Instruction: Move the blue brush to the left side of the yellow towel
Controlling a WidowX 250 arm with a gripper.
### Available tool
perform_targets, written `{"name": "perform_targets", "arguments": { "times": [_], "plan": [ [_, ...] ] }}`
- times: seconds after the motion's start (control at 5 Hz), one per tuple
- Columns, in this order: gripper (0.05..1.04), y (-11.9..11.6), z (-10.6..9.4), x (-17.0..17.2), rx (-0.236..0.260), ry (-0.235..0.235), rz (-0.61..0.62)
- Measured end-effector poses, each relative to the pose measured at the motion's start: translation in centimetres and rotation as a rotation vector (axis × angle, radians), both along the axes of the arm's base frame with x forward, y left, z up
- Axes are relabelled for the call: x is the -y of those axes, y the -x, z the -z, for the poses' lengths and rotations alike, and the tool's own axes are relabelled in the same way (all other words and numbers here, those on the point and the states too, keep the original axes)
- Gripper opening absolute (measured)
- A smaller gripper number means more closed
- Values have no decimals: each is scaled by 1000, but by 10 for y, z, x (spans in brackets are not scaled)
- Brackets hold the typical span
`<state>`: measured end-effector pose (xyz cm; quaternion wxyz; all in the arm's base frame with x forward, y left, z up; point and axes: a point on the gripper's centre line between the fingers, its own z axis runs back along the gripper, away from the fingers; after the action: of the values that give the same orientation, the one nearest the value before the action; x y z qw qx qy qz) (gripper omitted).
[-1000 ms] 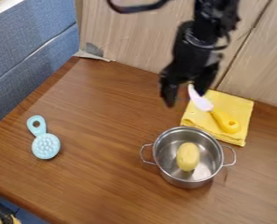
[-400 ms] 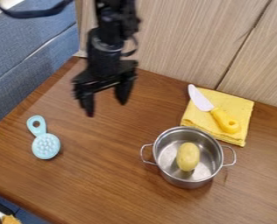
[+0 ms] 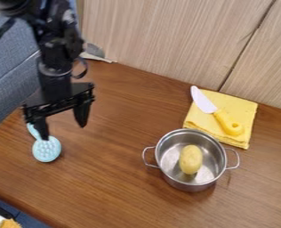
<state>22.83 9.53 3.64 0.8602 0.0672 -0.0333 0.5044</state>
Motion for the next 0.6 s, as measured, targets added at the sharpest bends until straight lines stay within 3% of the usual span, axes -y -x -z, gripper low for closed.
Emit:
{"name": "perform_targets", "arguments": {
  "times": [0.2, 0.4, 0.6],
  "plan": [
    [1000, 15, 4, -15, 3, -21, 56],
    [1000, 23, 10, -19, 13, 2, 94],
    [1000, 18, 14, -21, 64, 9, 109]
  ]
}}
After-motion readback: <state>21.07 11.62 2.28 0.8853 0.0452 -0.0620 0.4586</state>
